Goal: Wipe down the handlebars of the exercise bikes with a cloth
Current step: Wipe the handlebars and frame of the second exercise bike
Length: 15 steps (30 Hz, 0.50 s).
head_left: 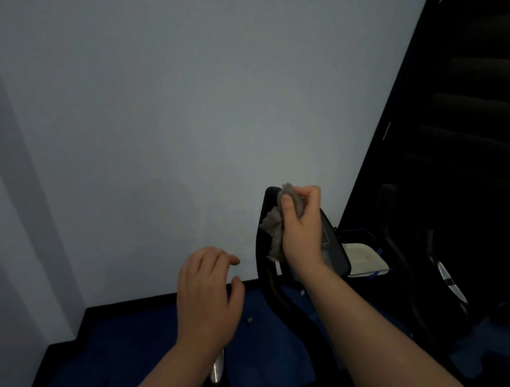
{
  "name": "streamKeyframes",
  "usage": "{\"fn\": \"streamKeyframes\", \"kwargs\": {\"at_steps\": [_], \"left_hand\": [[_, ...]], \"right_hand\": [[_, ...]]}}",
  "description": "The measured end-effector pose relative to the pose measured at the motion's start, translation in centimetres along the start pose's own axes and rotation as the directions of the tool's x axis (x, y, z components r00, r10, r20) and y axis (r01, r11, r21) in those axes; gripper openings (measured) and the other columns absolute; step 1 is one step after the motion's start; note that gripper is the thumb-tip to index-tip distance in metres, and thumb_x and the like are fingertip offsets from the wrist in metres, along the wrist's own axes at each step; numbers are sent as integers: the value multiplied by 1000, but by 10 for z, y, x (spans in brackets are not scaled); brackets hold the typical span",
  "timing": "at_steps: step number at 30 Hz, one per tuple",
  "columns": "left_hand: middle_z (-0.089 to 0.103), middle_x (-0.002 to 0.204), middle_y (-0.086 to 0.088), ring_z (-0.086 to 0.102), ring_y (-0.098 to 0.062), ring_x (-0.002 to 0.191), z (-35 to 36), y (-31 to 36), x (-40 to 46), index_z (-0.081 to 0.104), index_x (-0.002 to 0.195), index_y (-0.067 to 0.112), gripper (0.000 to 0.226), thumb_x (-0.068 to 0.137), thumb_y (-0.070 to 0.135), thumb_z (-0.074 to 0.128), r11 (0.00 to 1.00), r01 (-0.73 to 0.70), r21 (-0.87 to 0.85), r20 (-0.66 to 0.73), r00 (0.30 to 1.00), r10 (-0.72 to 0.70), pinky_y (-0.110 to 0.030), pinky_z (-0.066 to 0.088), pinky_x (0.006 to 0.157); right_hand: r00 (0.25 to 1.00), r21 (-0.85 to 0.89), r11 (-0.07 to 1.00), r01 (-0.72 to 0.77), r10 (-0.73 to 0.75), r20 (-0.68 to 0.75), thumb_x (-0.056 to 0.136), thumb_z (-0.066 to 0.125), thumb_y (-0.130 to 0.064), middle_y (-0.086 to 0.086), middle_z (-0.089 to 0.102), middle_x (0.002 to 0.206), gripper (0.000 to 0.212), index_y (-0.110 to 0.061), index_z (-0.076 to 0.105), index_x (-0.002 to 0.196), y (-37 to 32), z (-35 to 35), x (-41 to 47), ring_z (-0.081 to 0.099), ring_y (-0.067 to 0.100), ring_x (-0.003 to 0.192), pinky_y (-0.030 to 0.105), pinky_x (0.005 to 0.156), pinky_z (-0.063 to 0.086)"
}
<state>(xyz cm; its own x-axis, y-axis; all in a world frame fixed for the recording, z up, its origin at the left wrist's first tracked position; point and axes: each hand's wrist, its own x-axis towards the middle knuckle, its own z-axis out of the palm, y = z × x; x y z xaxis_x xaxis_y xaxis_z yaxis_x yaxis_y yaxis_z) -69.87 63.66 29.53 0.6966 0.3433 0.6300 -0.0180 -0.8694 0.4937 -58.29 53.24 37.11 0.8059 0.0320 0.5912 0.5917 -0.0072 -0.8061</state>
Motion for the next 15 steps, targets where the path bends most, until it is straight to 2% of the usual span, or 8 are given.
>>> {"fn": "streamKeyframes", "kwargs": {"at_steps": [3,5,6,8,10,11,13,15], "left_hand": [[55,98,10,47,-14,106,1,-1,1,61,97,22,20,79,19,53,1000,3,-8,-5,1000,-3,-30,35,95],[55,98,10,47,-13,104,1,-1,0,61,96,22,20,78,19,53,1000,-2,-17,-11,1000,1,-28,34,95],[55,97,10,47,-12,103,1,-1,0,61,96,23,20,78,19,53,1000,-5,-21,-16,1000,5,-27,32,95],[54,97,11,47,-11,102,2,-1,1,61,96,23,19,79,19,54,1000,-12,-20,-20,1000,11,-26,32,94],[54,98,10,47,-12,102,2,-1,0,61,97,22,19,79,18,54,1000,-11,-24,-22,1000,11,-28,35,94],[55,98,10,47,-12,103,1,-1,0,61,97,22,20,79,18,54,1000,-13,-25,-22,1000,12,-30,37,94],[56,100,8,48,-13,104,1,0,-1,62,98,20,20,80,18,53,1000,-17,-17,-18,1000,16,-31,38,95],[58,101,6,49,-14,105,0,0,0,62,99,19,21,80,18,52,1000,-15,1,-15,1000,15,-32,38,95]], "right_hand": [[980,-83,988,-132,142,137,95,53,-12,-10,56,79,12,-19,46,89,23,-14,-30,54,-3,73,13,66,44],[929,-246,954,-172,240,283,94,56,-14,-6,57,78,10,-16,47,90,27,-29,-38,56,7,77,16,65,44],[923,-305,945,-122,221,316,92,58,-15,-8,58,78,10,-17,49,89,21,-34,-35,56,7,77,12,64,42],[945,-308,948,83,23,326,89,62,-19,-11,60,83,9,-24,55,90,-3,-35,-21,56,-1,78,6,65,39],[909,-341,872,352,-232,345,88,62,-26,-10,60,92,11,-28,60,98,-26,-25,-3,57,0,85,11,72,42],[882,-421,794,439,-292,369,88,62,-30,-7,58,95,13,-28,61,101,-33,-17,5,57,6,83,18,71,46],[865,-611,617,496,-291,409,87,64,-28,2,53,94,14,-22,65,100,-35,-2,11,56,18,72,31,57,48],[871,-694,527,491,-271,411,85,67,-19,7,51,95,11,-16,66,95,-24,5,3,54,22,68,30,47,42]]}}
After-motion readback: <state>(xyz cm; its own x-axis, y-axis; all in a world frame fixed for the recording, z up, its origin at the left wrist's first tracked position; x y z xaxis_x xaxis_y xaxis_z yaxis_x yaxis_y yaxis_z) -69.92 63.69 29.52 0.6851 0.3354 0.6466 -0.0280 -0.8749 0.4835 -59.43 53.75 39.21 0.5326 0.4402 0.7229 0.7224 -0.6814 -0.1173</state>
